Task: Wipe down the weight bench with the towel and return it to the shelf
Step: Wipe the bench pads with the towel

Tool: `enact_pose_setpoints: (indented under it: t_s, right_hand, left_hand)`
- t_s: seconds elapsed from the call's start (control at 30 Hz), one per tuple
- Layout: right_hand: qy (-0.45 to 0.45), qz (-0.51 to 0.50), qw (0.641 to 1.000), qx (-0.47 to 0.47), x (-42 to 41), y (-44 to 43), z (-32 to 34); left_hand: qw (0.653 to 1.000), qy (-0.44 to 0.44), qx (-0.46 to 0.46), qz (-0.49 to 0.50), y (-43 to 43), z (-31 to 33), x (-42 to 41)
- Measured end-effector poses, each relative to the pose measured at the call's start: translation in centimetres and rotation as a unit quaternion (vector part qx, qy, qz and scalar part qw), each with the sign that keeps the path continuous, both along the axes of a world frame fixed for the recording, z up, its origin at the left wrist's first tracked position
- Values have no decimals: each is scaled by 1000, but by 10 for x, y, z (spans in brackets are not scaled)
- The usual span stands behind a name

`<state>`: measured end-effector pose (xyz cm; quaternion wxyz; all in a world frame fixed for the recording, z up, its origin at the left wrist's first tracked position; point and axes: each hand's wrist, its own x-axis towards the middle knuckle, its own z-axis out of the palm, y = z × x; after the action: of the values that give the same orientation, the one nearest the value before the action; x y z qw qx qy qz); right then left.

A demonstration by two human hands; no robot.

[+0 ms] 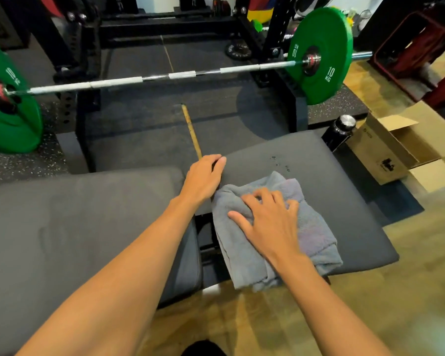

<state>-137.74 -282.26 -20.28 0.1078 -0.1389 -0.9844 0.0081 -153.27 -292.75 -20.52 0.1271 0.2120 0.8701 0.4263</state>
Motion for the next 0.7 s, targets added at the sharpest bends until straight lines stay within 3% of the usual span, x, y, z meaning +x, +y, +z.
enact_pose_setpoints:
  t_s: [0.1, 0.17, 0.33, 0.43, 0.6, 0.7]
  right_hand:
    - [17, -8, 1000, -16, 1, -4, -1]
    - [26, -13, 999, -44, -24, -1, -1]
    - [21, 14, 998, -54, -135, 9, -3]
    - [-28, 43, 998, -27, -180, 9, 0]
    - [-16, 39, 998, -44, -110, -1, 4]
    - [-30, 30, 998, -55, -30, -14, 7]
  left_hand:
    - [1000, -18, 23, 0, -3, -5, -4]
    - [994, -81, 65, 15, -5, -7, -12]
    - [947, -215, 227, 74, -7, -20, -32]
    - [933, -209, 283, 74, -8, -21, -38]
    - [948, -230, 183, 125, -6, -8, -30]
    - [991, -120, 48, 39, 3, -2, -13]
